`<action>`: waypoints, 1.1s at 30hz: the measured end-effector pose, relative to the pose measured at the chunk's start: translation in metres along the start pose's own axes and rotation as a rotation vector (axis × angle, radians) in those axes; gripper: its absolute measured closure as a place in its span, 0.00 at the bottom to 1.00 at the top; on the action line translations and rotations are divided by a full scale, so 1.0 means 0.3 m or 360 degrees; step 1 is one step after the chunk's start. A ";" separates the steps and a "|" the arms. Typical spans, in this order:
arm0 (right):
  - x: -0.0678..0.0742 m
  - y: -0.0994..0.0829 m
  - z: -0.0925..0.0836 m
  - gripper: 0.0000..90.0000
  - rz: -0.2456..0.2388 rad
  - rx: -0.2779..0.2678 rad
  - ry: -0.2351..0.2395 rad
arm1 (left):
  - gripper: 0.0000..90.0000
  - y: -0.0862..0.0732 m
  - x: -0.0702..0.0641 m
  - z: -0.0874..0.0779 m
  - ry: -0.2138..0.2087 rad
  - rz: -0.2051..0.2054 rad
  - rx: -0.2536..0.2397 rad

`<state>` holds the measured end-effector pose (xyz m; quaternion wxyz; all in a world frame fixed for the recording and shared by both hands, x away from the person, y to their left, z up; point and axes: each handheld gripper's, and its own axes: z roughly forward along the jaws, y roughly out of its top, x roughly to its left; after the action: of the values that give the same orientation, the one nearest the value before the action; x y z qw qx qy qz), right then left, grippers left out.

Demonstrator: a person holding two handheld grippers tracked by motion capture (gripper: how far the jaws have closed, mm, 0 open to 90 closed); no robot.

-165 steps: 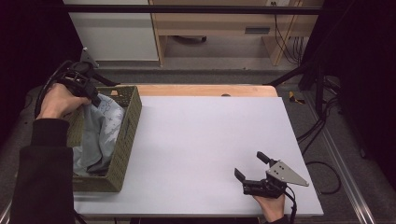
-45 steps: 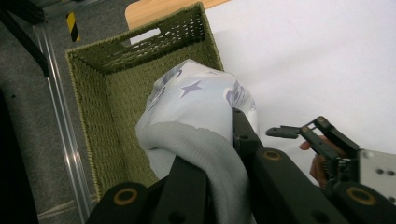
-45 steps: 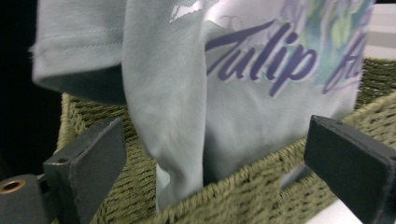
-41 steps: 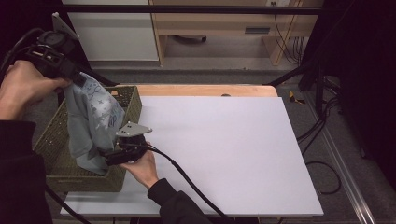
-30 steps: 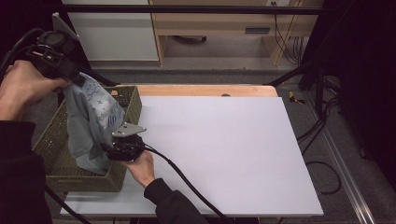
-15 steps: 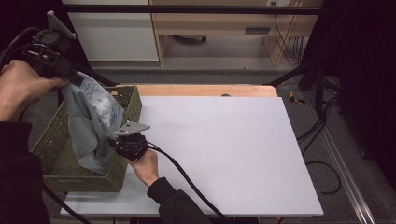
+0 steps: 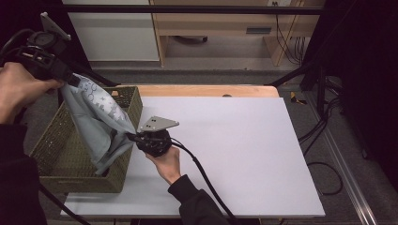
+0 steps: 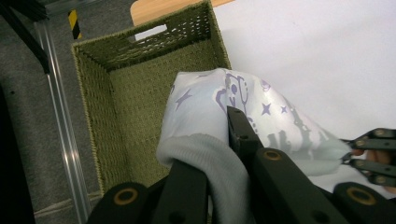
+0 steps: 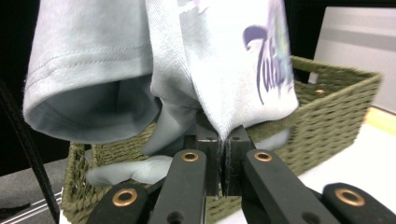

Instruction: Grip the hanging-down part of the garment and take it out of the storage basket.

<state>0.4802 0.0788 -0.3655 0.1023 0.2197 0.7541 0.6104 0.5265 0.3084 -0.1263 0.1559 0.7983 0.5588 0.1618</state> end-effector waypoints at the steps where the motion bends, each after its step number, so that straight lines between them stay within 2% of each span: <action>1: -0.004 0.004 -0.014 0.99 -0.0003 0.0000 -0.0006 | 0.95 -0.001 0.000 0.002 -0.0005 0.0001 0.0002; 2: -0.013 0.011 -0.041 0.99 -0.0011 -0.0005 -0.0020 | 0.95 -0.001 0.001 0.003 -0.0007 0.0000 0.0001; 8: -0.038 0.034 -0.100 0.99 -0.0036 -0.0005 -0.0056 | 0.95 0.004 -0.007 0.011 -0.0023 0.0003 0.0003; 9: -0.049 0.045 -0.123 0.99 -0.0056 -0.0010 -0.0070 | 0.95 0.005 -0.011 0.012 -0.0030 0.0007 -0.0003; 11: -0.049 0.050 -0.131 0.99 -0.0042 -0.0008 -0.0072 | 0.95 0.006 -0.019 0.012 -0.0031 0.0014 -0.0003; 26: -0.059 0.162 -0.276 0.99 -0.0148 -0.0101 -0.0193 | 0.95 0.001 -0.032 0.015 -0.0072 0.0031 -0.0019; 33: -0.059 0.195 -0.320 0.99 -0.0172 -0.0141 -0.0245 | 0.95 0.012 -0.061 0.016 -0.0078 0.0060 -0.0029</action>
<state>0.4673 -0.0040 -0.2885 0.2024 0.2201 0.7271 0.6180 0.5257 0.2896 -0.1305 0.1739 0.8110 0.5380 0.1501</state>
